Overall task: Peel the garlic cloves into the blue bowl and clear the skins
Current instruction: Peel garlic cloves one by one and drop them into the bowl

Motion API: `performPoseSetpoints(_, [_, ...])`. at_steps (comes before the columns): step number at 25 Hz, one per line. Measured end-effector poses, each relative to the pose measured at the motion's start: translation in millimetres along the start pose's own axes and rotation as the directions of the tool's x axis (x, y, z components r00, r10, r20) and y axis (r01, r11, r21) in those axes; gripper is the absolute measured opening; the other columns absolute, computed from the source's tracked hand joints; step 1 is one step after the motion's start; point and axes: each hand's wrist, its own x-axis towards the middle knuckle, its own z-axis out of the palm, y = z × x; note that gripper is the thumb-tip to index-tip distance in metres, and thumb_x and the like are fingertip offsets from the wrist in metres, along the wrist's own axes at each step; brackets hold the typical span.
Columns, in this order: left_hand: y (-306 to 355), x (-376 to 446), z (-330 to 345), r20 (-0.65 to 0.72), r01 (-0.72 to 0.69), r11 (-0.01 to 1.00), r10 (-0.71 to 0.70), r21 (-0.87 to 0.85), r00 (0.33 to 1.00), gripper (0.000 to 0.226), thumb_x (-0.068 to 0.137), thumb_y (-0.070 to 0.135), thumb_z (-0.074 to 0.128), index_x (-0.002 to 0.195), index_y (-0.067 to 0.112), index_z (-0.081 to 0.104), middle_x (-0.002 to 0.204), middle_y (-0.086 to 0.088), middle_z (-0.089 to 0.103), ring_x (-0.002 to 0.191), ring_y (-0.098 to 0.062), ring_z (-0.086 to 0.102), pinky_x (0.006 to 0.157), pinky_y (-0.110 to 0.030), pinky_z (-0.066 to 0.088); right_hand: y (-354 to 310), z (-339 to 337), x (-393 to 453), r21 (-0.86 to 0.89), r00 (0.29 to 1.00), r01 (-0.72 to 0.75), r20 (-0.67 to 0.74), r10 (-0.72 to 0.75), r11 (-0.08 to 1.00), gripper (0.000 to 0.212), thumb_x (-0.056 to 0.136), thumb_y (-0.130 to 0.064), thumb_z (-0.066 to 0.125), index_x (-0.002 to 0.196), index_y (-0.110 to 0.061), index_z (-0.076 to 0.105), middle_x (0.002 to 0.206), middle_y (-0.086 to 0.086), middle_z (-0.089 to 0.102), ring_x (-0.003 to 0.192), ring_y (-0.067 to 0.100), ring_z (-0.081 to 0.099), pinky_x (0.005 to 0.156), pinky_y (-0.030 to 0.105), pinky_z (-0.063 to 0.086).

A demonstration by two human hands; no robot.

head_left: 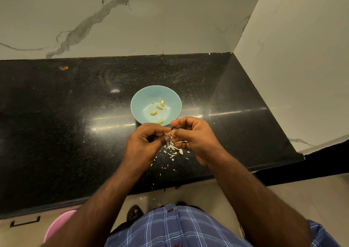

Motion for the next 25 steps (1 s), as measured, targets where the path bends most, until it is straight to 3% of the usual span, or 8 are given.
performPoseSetpoints(5, [-0.1, -1.0, 1.6, 0.031, 0.045, 0.995, -0.043, -0.087, 0.999, 0.023, 0.078, 0.005, 0.082, 0.097, 0.018, 0.078, 0.097, -0.006, 0.077, 0.095, -0.022, 0.074, 0.088, -0.043, 0.061, 4.7, 2.8, 3.0, -0.04, 0.998, 0.055, 0.007, -0.055, 0.998, 0.023, 0.091, 0.01, 0.06, 0.105, -0.008, 0.063, 0.078, 0.008, 0.063, 0.059, 0.011, 0.057, 0.056, 0.024, 0.049])
performPoseSetpoints(9, [4.5, -1.7, 2.9, 0.049, 0.124, 0.967, -0.116, -0.222, 0.992, 0.023, 0.076, 0.015, 0.08, 0.099, 0.015, 0.077, 0.094, -0.009, 0.079, 0.093, -0.026, 0.076, 0.088, -0.041, 0.061, 12.3, 2.0, 4.8, -0.21, 0.991, 0.116, -0.04, -0.127, 0.971, 0.018, 0.092, 0.0, 0.062, 0.103, -0.014, 0.067, 0.087, 0.009, 0.069, 0.069, 0.013, 0.061, 0.061, 0.024, 0.052])
performPoseSetpoints(11, [6.6, -1.6, 2.8, 0.046, 0.149, 0.96, -0.142, -0.239, 0.989, 0.023, 0.075, 0.015, 0.08, 0.098, 0.013, 0.076, 0.091, -0.008, 0.079, 0.089, -0.024, 0.076, 0.087, -0.038, 0.062, 13.5, 0.0, 4.1, -0.204, 0.988, 0.135, -0.043, -0.146, 0.97, 0.017, 0.095, -0.003, 0.062, 0.098, -0.017, 0.071, 0.086, 0.004, 0.072, 0.073, 0.012, 0.064, 0.066, 0.024, 0.055])
performPoseSetpoints(15, [6.0, -1.1, 1.9, 0.049, 0.139, 0.968, -0.132, -0.207, 0.99, 0.021, 0.079, 0.004, 0.079, 0.099, 0.012, 0.076, 0.092, -0.008, 0.079, 0.09, -0.026, 0.076, 0.089, -0.042, 0.062, 8.5, -3.0, 2.6, -0.082, 0.991, 0.129, -0.015, -0.131, 0.988, 0.01, 0.097, -0.006, 0.063, 0.099, -0.008, 0.072, 0.082, 0.005, 0.073, 0.073, 0.014, 0.066, 0.066, 0.025, 0.055])
performPoseSetpoints(18, [2.9, -0.7, 1.8, 0.059, 0.114, 0.984, -0.107, -0.14, 0.993, 0.022, 0.082, 0.001, 0.079, 0.101, 0.012, 0.076, 0.095, -0.007, 0.079, 0.094, -0.027, 0.075, 0.091, -0.048, 0.06, 4.0, -2.4, 2.0, 0.004, 0.998, 0.062, -0.016, -0.062, 0.998, 0.015, 0.09, 0.002, 0.068, 0.104, 0.002, 0.068, 0.077, 0.009, 0.071, 0.067, 0.015, 0.064, 0.061, 0.025, 0.053])
performPoseSetpoints(25, [0.8, -1.5, 2.2, 0.057, 0.09, 0.994, -0.087, -0.062, 0.995, 0.023, 0.081, 0.004, 0.081, 0.101, 0.014, 0.076, 0.095, -0.005, 0.078, 0.093, -0.024, 0.075, 0.088, -0.052, 0.06, 4.4, 2.1, 4.3, -0.054, 0.999, 0.029, -0.025, -0.03, 0.998, 0.02, 0.085, 0.006, 0.066, 0.1, -0.007, 0.066, 0.084, 0.013, 0.067, 0.061, 0.012, 0.06, 0.056, 0.024, 0.05])
